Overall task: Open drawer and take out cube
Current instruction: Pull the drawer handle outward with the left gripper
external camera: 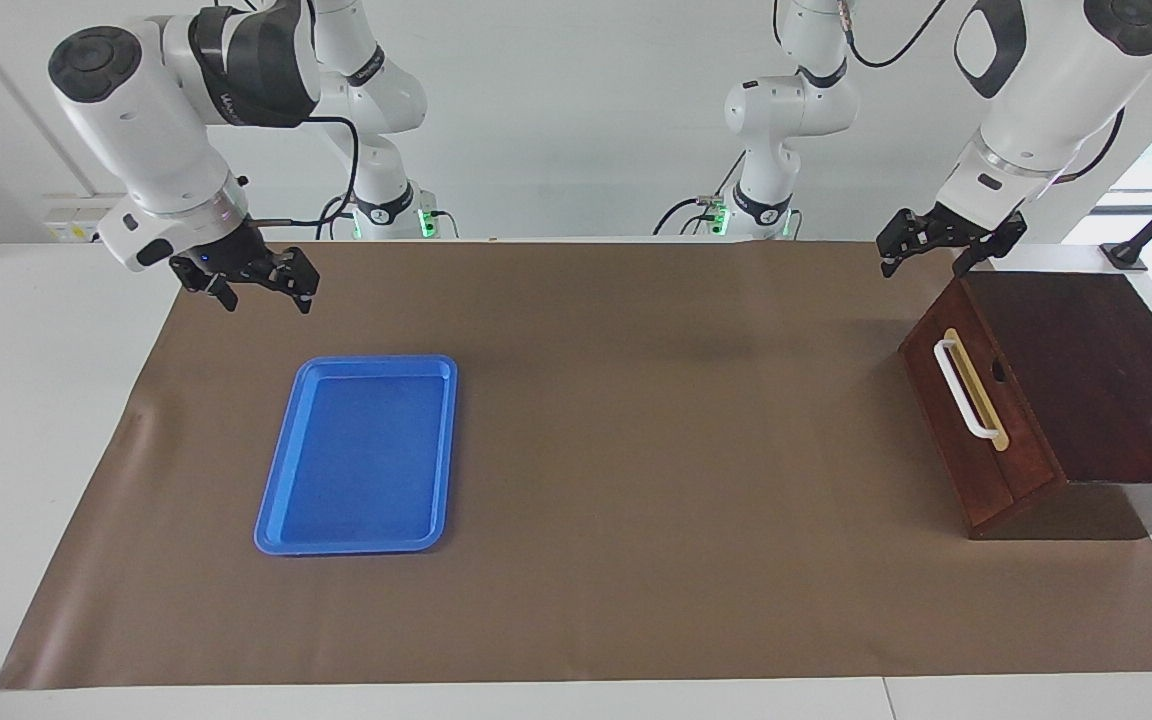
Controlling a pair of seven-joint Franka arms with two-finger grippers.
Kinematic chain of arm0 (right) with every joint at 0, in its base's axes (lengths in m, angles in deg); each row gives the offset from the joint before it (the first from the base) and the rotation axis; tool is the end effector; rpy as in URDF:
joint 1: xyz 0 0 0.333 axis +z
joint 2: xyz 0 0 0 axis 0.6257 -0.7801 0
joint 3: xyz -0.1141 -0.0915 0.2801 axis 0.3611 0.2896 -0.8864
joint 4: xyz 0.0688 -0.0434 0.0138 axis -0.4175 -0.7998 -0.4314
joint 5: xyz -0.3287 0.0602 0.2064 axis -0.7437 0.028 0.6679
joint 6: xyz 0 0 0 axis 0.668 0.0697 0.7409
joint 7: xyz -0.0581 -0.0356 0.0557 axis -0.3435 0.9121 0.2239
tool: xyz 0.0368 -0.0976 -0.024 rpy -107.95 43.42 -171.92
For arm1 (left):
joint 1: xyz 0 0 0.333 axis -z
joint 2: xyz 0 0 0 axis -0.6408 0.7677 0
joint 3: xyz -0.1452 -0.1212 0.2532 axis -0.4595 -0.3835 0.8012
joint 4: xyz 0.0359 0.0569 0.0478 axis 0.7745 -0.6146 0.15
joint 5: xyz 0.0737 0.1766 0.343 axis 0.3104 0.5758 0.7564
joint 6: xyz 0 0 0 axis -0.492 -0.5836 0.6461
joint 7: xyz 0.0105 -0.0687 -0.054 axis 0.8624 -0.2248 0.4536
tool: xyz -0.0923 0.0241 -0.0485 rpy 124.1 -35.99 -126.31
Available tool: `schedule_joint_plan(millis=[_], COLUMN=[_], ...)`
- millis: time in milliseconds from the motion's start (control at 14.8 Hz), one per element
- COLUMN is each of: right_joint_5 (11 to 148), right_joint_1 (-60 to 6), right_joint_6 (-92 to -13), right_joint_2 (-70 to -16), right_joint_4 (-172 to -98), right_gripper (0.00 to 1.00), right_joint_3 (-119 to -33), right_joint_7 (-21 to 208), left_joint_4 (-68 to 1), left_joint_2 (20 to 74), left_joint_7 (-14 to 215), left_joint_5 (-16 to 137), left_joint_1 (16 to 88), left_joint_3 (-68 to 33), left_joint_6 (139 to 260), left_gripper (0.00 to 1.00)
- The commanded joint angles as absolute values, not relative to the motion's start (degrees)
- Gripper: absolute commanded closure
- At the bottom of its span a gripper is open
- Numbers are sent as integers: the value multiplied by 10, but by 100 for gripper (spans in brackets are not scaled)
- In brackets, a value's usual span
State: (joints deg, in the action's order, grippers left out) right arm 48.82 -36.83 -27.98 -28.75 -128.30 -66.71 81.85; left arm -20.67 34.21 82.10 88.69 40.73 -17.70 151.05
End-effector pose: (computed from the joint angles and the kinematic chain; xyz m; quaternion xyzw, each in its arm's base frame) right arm 0.5581 -0.0018 0.5608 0.9984 -0.0315 -0.0477 0.0045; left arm 0.5361 -0.0333 0.5942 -0.9972 0.0597 0.0369 0.0275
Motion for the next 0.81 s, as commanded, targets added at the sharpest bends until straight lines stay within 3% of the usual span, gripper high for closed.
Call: schedule_joint_plan(millis=[0,203,405,743], right_joint_5=[498,498,499,545], right_joint_1=[-373,-379,-379,-371], right_joint_6=[-286,-282,-311,-327], right_joint_2=[-277,-276,-277,-303], right_joint_4=[-1288,-1289,-1291,-1270], right_gripper=[0,0,0,0], right_joint_3=[-669,-669,-669,-668], right_joint_7=[827,833,814,574], left_joint_4=[-256,-285,-287,-340], left_joint_2=[338,352,404,430], left_joint_7=[818,837,878,883], left_joint_5=[945,1009,1093,1142], left_joint_1=[434,452,478,462], left_joint_3=[-170,-171,-171,-170], left_joint_6=[1574,1625,1660,1748], left_gripper=[0,0,0,0])
